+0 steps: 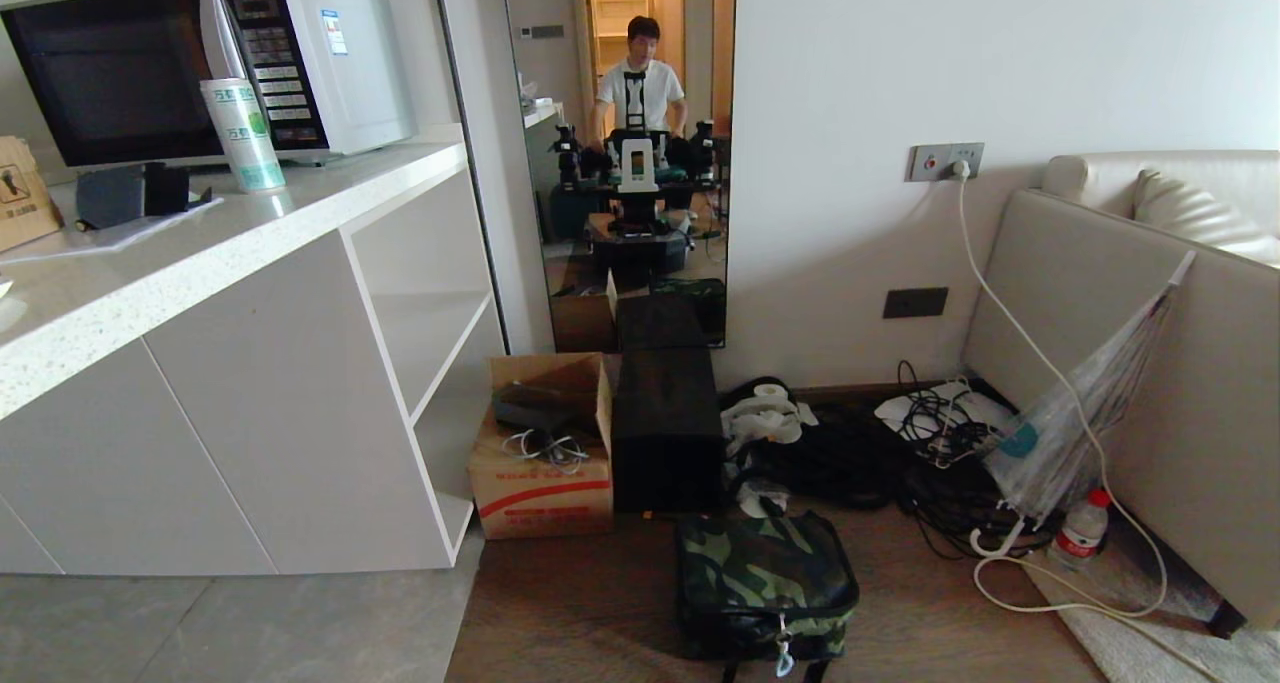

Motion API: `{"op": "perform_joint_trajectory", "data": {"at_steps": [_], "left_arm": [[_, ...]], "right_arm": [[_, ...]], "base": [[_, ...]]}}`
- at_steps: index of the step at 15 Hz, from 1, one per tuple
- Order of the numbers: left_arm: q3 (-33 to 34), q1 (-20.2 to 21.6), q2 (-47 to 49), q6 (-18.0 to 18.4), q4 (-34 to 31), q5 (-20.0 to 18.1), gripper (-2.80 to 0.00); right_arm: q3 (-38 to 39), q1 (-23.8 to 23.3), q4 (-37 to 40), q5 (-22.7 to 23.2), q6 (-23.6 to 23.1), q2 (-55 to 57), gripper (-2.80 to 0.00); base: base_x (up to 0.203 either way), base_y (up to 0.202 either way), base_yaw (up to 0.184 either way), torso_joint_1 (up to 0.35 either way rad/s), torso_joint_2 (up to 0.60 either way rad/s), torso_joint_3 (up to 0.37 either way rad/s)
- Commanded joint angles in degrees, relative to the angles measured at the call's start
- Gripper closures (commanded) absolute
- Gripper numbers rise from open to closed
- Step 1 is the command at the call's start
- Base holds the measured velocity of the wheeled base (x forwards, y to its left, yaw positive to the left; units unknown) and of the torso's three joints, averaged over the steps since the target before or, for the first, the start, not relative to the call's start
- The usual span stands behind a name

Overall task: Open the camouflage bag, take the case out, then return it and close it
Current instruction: Open the top of the storage box

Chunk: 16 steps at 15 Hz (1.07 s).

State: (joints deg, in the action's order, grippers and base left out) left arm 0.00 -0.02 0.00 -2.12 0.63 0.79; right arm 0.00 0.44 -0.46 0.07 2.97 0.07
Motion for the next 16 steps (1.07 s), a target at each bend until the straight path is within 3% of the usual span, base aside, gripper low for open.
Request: {"op": "perform_joint_trajectory", "data": {"at_steps": [1, 6, 16], "left_arm": [[0.26, -0.04, 0.09, -0.16, 0.46, 0.0, 0.0], [0.26, 0.0, 0.02, -0.16, 0.51, 0.0, 0.0], [0.26, -0.04, 0.0, -0.25, 0.6, 0.0, 0.0]], "right_arm": [[0.0, 0.0, -0.06, 0.01, 0.02, 0.01, 0.0], [0.0, 0.0, -0.06, 0.01, 0.02, 0.01, 0.0], [0.0, 0.0, 0.02, 0.01, 0.02, 0.01, 0.0]], "base": [[0.0, 0.0, 0.0, 0.0, 0.0, 0.0], [0.0, 0.0, 0.0, 0.001, 0.0, -0.071], [0.0, 0.0, 0.0, 0.003, 0.0, -0.194]]}}
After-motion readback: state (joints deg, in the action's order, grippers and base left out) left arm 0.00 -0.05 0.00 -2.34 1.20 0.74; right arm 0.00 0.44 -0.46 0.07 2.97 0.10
